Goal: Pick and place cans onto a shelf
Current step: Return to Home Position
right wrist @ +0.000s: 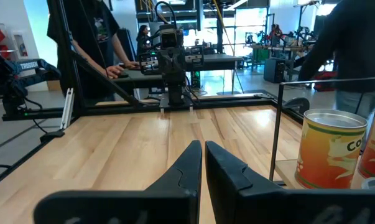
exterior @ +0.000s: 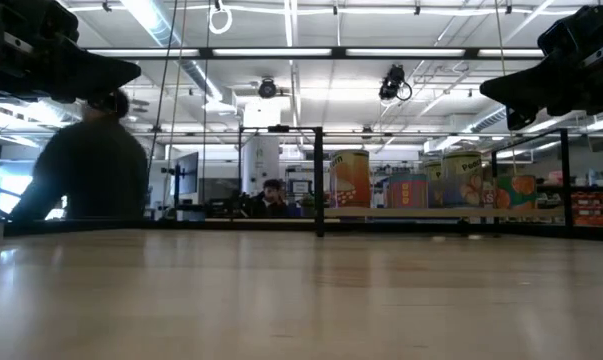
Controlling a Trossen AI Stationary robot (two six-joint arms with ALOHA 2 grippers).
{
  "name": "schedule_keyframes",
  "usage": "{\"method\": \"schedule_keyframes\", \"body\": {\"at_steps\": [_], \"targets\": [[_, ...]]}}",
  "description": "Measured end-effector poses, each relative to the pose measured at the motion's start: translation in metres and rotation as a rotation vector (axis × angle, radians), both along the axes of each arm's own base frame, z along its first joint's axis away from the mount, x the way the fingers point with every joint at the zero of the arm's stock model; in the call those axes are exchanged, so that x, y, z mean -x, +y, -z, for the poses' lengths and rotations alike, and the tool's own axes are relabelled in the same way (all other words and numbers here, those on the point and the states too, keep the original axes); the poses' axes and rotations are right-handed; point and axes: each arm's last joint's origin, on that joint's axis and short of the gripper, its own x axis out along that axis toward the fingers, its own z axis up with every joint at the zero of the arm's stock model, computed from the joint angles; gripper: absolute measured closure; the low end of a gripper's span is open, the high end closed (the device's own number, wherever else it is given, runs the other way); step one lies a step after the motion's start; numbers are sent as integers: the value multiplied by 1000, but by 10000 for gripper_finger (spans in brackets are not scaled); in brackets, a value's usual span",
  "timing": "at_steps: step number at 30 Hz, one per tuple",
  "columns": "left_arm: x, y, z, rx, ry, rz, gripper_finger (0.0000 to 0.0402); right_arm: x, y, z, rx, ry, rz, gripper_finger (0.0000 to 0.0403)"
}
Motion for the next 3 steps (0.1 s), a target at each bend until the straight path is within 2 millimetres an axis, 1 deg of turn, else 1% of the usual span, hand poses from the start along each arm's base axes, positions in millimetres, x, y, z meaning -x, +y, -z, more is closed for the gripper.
{"method": "schedule_keyframes", "body": {"at_steps": [3], "targets": [[0, 0, 0, 0, 0, 0, 372, 0, 0, 0, 0, 0, 0, 375]]}}
